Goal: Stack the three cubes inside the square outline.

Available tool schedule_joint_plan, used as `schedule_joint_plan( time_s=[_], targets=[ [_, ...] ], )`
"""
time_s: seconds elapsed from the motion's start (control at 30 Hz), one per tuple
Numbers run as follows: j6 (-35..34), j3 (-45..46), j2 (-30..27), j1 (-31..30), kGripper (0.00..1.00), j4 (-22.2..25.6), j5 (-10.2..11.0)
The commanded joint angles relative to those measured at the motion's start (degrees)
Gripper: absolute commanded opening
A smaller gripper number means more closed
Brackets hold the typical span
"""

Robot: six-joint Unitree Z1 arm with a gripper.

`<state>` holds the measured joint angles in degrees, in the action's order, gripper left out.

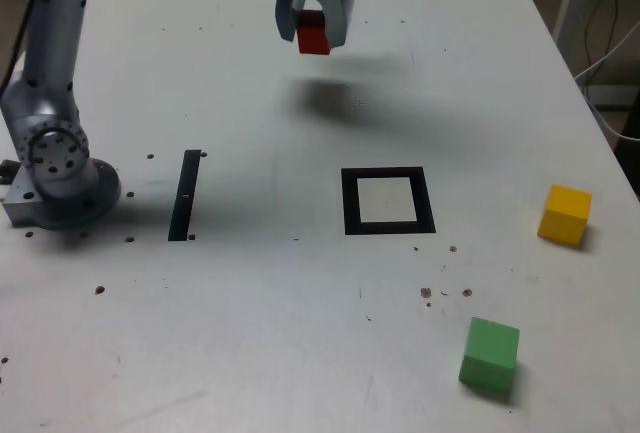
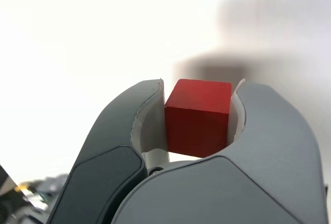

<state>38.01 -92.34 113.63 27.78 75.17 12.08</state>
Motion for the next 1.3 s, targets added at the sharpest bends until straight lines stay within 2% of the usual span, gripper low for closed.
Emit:
schedule_joint_plan(
  time_s=[0.0,0.17,0.37,0.53,0.7,0.97,1.27],
  targets=[
    [-2.9,1.6,-2.0,-1.8,0.29,-0.4,-0.6],
    [-9.8,4.7,-5.4,-6.4,0.29,-0.8,-1.2],
    [-14.8,4.8,-7.1,-11.4,0.29,0.9,-2.1],
    [-19.2,4.5,-7.4,-15.8,0.29,2.2,-3.4],
    [-26.7,4.8,-7.5,-20.7,0.29,4.0,-5.1],
    [-35.2,4.3,-5.8,-27.2,0.29,5.4,-8.1],
    [-37.1,0.4,0.1,-30.5,0.29,5.5,-10.0]
  ],
)
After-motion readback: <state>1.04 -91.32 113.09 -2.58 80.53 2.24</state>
